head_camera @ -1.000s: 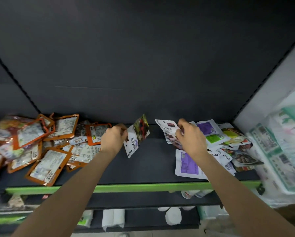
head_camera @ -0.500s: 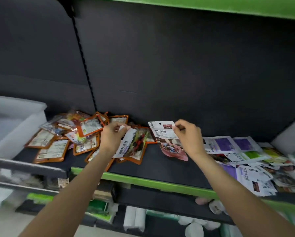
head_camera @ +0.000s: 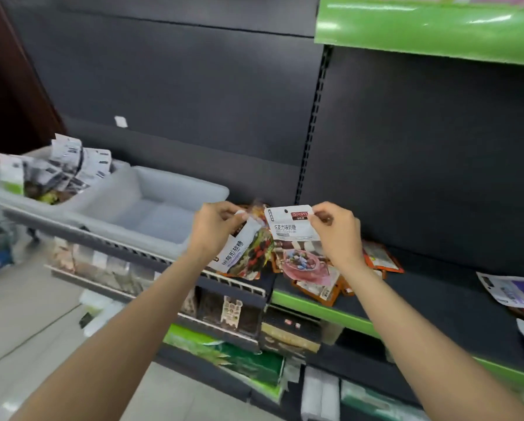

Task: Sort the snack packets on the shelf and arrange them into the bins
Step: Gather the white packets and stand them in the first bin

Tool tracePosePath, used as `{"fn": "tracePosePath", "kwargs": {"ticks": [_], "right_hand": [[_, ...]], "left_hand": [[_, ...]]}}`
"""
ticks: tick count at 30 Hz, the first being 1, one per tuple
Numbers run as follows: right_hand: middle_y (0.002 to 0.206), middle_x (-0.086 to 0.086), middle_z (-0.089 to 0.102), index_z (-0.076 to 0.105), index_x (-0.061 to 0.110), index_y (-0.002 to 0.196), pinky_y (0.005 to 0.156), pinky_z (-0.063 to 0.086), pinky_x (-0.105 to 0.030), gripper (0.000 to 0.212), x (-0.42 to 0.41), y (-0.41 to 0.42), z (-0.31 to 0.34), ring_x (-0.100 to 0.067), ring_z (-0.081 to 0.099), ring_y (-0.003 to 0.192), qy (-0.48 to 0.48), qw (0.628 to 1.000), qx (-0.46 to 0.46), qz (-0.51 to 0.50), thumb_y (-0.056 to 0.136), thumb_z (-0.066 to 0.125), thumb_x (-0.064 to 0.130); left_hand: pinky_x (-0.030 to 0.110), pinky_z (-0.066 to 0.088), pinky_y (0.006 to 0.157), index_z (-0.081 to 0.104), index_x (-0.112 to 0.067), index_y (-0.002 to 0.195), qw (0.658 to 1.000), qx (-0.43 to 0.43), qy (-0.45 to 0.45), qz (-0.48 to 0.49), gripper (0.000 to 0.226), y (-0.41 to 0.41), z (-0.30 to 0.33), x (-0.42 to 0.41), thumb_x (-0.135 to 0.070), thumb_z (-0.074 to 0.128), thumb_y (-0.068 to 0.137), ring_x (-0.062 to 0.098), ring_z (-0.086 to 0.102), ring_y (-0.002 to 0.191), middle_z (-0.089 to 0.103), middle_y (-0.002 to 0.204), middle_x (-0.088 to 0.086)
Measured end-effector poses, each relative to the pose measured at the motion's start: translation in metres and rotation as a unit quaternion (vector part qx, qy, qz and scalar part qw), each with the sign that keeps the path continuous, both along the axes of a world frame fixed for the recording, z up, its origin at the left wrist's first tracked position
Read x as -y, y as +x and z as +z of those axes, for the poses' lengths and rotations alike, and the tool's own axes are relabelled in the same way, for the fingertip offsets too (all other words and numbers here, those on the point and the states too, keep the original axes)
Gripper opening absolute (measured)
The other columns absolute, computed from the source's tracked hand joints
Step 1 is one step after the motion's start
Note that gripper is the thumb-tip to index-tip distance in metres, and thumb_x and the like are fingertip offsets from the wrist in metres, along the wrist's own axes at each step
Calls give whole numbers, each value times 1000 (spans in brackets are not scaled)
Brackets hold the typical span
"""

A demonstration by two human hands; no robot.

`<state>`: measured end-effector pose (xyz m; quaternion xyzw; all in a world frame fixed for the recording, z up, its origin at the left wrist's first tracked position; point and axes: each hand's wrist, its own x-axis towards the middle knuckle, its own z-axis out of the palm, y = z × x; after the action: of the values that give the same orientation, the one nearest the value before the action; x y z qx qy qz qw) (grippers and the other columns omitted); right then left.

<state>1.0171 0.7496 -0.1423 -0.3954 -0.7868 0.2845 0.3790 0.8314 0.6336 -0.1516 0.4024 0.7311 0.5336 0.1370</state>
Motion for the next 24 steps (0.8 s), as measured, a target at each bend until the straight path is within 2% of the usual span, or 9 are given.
{"fn": "tracePosePath", "kwargs": {"ticks": [4, 7, 9, 11, 15, 18, 20, 24], "right_hand": [[76, 10, 65, 70, 16, 86, 72, 53, -31, 8, 30, -66, 4, -8, 62, 76, -2, 1000, -14, 20, 88, 63, 13], [78, 8, 67, 70, 16, 85, 73, 53, -32, 8, 40, -115, 14, -9, 64, 78, 12, 999, -28, 39, 88, 63, 13], [80, 8, 69, 70, 18, 84, 74, 54, -32, 10, 42, -147, 17, -10, 65, 79, 15, 998, -32, 53, 88, 63, 14], [78, 8, 70, 69, 20, 81, 73, 54, -35, 11, 42, -181, 17, -12, 65, 79, 13, 997, -36, 68, 87, 62, 15], [80, 6, 71, 70, 20, 81, 74, 54, -39, 10, 41, -252, 13, -14, 66, 80, 15, 994, -48, 95, 86, 62, 15], [82, 5, 72, 70, 19, 82, 75, 54, -40, 9, 37, -304, 12, -16, 66, 82, 7, 992, -53, 111, 86, 63, 14], [81, 6, 71, 70, 20, 81, 75, 53, -40, 10, 35, -336, 12, -16, 66, 81, -4, 991, -50, 121, 86, 62, 14], [83, 7, 71, 70, 20, 83, 75, 53, -40, 7, 33, -392, 14, -17, 66, 82, 4, 991, -38, 127, 86, 63, 18]], "left_hand": [[9, 42, 54, 68, -21, 83, 1000, -3, -21, -2, 16, -57, 6, 40, -9, 62, 90, -10, 58, 56, 66, 71, -11], [12, 44, 55, 67, -21, 87, 1000, 4, -8, 25, 16, -99, 12, 61, -6, 59, 91, -5, 58, 56, 66, 70, -8], [14, 42, 53, 64, -19, 88, 999, -1, 1, 53, 11, -126, 15, 70, -9, 61, 90, -4, 56, 53, 65, 68, -6], [16, 43, 56, 64, -16, 91, 997, -10, 3, 77, 4, -155, 16, 77, -11, 63, 90, -1, 58, 57, 65, 71, -4], [7, 44, 60, 67, -16, 88, 995, -66, -11, 74, 3, -215, 25, 85, -15, 64, 89, 0, 61, 70, 67, 77, -5], [15, 47, 68, 69, -19, 84, 990, -117, -33, 70, 7, -259, 35, 85, -16, 64, 89, 7, 62, 76, 67, 81, -8], [22, 48, 68, 69, -21, 82, 988, -124, -46, 74, 10, -288, 40, 84, -16, 64, 89, 12, 63, 74, 68, 82, -5], [26, 50, 70, 68, -26, 79, 986, -135, -46, 88, 14, -339, 43, 86, -17, 64, 89, 10, 63, 74, 70, 83, -5]]}}
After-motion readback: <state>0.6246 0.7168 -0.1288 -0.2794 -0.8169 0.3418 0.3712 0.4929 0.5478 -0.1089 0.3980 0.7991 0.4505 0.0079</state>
